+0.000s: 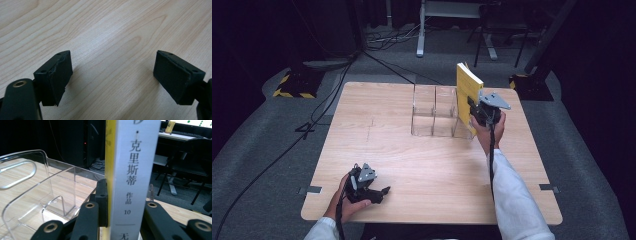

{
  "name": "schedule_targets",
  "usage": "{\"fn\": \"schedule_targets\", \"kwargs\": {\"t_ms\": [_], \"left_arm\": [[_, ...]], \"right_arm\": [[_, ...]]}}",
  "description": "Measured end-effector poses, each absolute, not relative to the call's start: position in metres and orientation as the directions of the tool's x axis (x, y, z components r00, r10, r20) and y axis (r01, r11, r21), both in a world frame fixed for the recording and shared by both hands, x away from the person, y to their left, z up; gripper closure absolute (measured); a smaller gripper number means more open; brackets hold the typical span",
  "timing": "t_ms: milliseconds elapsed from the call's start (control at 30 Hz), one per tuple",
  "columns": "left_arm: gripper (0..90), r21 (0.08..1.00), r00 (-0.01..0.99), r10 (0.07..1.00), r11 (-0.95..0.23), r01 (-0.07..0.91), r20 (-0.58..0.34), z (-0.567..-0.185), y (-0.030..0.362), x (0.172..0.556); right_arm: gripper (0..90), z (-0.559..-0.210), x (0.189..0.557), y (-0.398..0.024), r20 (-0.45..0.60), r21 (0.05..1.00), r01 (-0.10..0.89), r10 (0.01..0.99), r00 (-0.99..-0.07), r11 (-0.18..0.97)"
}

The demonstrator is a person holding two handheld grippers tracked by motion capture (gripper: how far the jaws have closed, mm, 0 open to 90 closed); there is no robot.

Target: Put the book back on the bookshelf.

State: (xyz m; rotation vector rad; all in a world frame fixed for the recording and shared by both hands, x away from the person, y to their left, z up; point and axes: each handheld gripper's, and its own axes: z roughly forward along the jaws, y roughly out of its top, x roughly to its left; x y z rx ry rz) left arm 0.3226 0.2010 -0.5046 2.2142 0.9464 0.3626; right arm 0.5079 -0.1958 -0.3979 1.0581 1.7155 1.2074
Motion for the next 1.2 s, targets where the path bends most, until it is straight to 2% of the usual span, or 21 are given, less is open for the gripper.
{"fn": "schedule_targets", "kwargs": {"t_ms": [467, 833, 1200], "left_arm": [[16.7, 0.694, 0.710, 0.704, -0.505, 0.513, -0.013, -0.505, 0.200, 0.321], [16.6, 0.690, 0.725, 0.689, -0.516, 0.507, -0.017, -0.505, 0.199, 0.319], [16.6, 0.693, 0.727, 0.686, -0.514, 0.505, -0.020, -0.505, 0.199, 0.318]], "right_arm": [[75.8, -0.417, 0.515, -0.200, -0.111, 0.965, 0.189, 0.934, -0.341, 0.183], [75.5, -0.431, 0.506, -0.207, -0.123, 0.955, 0.206, 0.916, -0.382, 0.214], [76.2, -0.431, 0.509, -0.210, -0.095, 0.961, 0.209, 0.925, -0.367, 0.181]]}}
